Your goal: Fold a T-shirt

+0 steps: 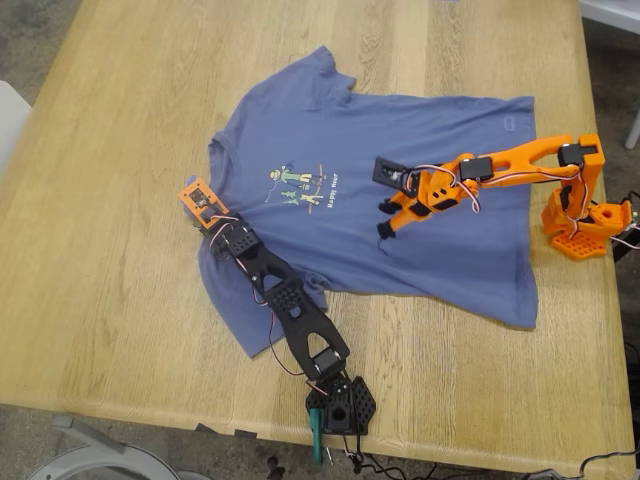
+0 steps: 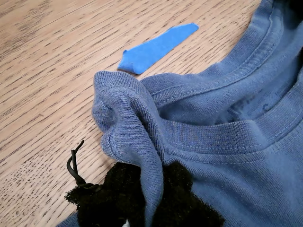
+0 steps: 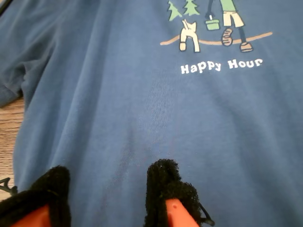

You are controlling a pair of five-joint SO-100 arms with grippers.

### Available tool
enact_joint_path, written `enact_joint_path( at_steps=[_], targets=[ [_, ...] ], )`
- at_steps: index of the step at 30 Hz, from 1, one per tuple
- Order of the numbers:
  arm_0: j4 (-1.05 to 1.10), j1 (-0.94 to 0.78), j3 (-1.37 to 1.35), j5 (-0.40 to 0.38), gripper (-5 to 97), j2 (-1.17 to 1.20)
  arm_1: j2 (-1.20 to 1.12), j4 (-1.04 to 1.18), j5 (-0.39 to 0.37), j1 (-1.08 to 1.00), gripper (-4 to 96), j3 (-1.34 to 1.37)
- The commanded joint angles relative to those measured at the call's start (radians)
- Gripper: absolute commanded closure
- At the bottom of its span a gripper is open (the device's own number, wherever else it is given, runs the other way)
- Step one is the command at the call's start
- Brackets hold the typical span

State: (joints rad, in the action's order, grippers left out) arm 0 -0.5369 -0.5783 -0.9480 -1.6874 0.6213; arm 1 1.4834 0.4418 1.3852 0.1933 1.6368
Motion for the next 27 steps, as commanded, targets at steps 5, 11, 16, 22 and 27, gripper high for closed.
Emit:
enact_joint_path(
  at_steps=[5,11,16,22,27],
  targets=[
    [0.026,0.103,-0.043,-0.017,92,0.018,-0.008,-0.130,-0.067,0.008,60.0,0.034],
    [0.043,0.104,-0.052,-0.017,92,0.020,-0.002,-0.192,-0.074,-0.009,56.2,0.101],
    [0.051,0.104,-0.058,-0.017,92,0.021,-0.002,-0.229,-0.072,-0.049,55.1,0.140],
    [0.055,0.109,-0.060,-0.015,92,0.021,-0.077,-0.360,-0.103,-0.058,54.8,0.141],
    [0.067,0.110,-0.066,-0.015,92,0.021,-0.144,-0.443,-0.135,-0.057,54.9,0.138]
  ],
)
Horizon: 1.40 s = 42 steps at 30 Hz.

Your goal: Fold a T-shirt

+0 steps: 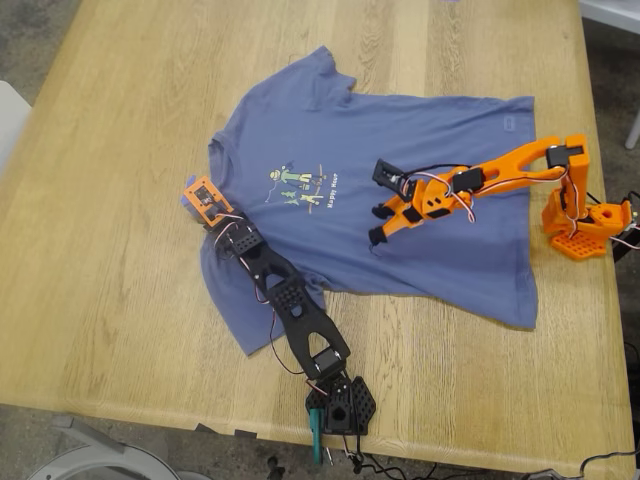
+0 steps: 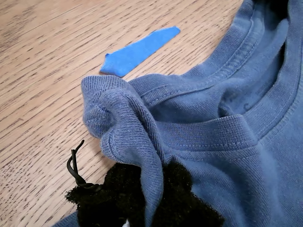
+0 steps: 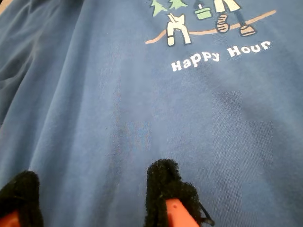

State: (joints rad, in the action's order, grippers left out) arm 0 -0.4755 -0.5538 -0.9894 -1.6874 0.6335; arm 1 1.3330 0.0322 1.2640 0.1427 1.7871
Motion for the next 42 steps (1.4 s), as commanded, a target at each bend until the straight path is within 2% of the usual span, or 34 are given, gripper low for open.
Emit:
enact_joint_path(
  at_steps=[1,23,33,42],
  targets=[
    [0.015,0.086,-0.028,-0.015,92,0.009,-0.006,-0.048,-0.023,-0.005,54.9,-0.012],
    [0.028,0.103,-0.103,-0.017,92,0.057,-0.204,-0.135,-0.176,0.074,55.6,-0.064],
    [0.075,0.115,-0.298,-0.017,92,0.184,-0.249,-0.023,-0.219,0.160,55.9,-0.129],
    [0.078,0.130,-0.342,-0.023,92,0.245,-0.258,0.071,-0.261,0.227,56.5,-0.135]
  ],
)
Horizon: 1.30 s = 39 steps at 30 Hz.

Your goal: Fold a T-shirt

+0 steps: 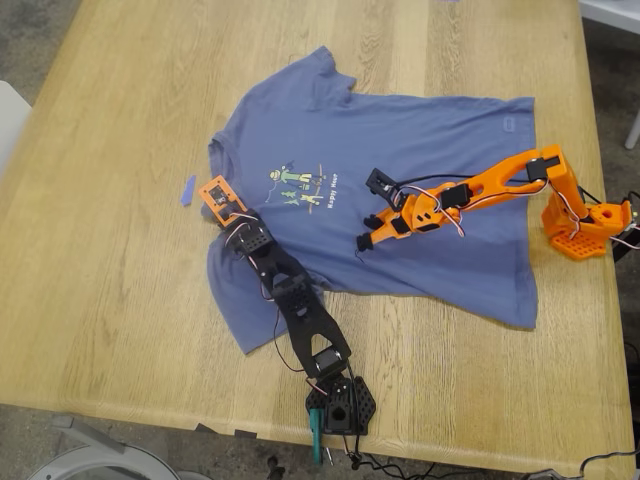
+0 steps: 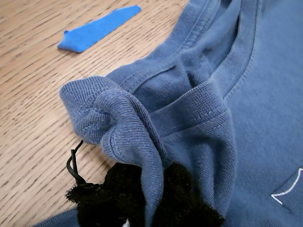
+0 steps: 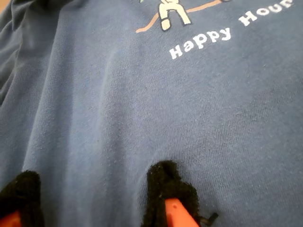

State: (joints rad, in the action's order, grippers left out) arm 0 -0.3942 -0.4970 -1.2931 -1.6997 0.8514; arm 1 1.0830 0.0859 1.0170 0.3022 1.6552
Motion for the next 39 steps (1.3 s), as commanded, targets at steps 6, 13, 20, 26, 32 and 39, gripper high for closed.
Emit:
enact_joint_path(
  at_steps=[6,13,20,26,32,39],
  targets=[
    [0.023,0.086,-0.081,-0.014,92,0.058,-0.025,0.034,-0.031,0.114,58.5,-0.008],
    [0.061,0.094,-0.186,-0.017,92,0.130,-0.034,0.175,-0.021,0.147,60.0,-0.052],
    [0.072,0.087,-0.249,-0.017,92,0.207,-0.103,0.419,0.018,0.156,61.4,-0.218],
    [0.075,0.091,-0.276,-0.017,92,0.236,-0.241,0.612,0.071,0.143,67.2,-0.480],
    [0.092,0.112,-0.333,-0.017,92,0.284,-0.377,0.753,0.109,0.126,82.6,-0.724],
    [0.104,0.147,-0.397,-0.026,92,0.380,-0.388,0.801,0.281,0.097,91.2,-0.753]
  ],
)
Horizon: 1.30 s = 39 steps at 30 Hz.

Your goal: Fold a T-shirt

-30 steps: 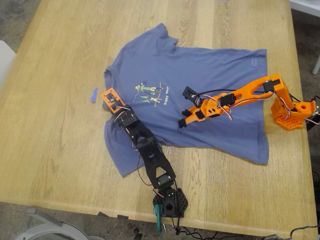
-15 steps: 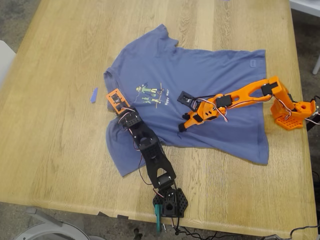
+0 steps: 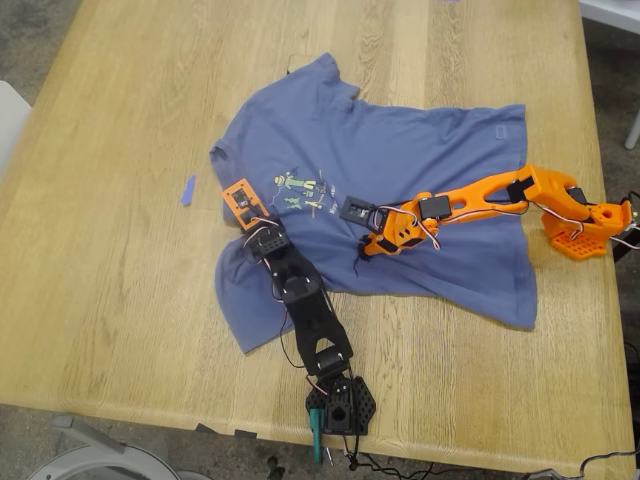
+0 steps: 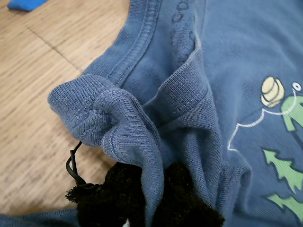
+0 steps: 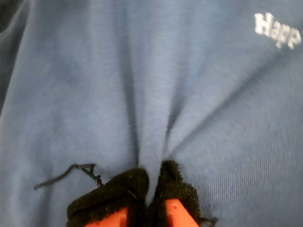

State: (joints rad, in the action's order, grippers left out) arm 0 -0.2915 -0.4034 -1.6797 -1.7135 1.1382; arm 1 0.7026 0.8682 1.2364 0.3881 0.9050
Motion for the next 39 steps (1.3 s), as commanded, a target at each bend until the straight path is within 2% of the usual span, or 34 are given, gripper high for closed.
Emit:
enact_joint_path(
  at_steps=[1,5,8,15,22,27,28,31,32,34,39],
  targets=[
    [0.002,0.060,-0.018,-0.015,92,0.110,-0.005,0.021,0.067,0.008,91.2,0.000],
    [-0.006,0.091,-0.051,-0.029,92,0.196,0.006,0.034,-0.015,-0.014,91.2,-0.018],
    [-0.026,0.117,-0.066,-0.031,92,0.268,0.026,0.040,-0.044,-0.034,91.2,-0.018],
    [-0.104,0.181,-0.077,-0.032,92,0.457,0.084,0.031,-0.054,-0.106,91.3,-0.023],
    [-0.176,0.212,-0.132,-0.031,92,0.638,0.120,0.061,-0.028,-0.215,91.3,-0.118],
    [-0.209,0.230,-0.173,-0.029,92,0.733,0.055,0.161,-0.011,-0.278,91.3,-0.353],
    [-0.213,0.236,-0.183,-0.029,92,0.747,0.005,0.209,-0.009,-0.287,91.3,-0.466],
    [-0.218,0.261,-0.209,-0.029,92,0.782,-0.293,0.436,0.029,-0.314,91.3,-1.049],
    [-0.218,0.270,-0.216,-0.029,92,0.792,-0.288,0.492,0.021,-0.322,91.3,-1.048],
    [-0.218,0.291,-0.224,-0.029,92,0.802,-0.264,0.445,-0.017,-0.330,91.3,-1.048],
    [-0.216,0.351,-0.219,-0.029,92,0.807,-0.221,0.463,-0.020,-0.345,91.3,-1.048]
  ],
)
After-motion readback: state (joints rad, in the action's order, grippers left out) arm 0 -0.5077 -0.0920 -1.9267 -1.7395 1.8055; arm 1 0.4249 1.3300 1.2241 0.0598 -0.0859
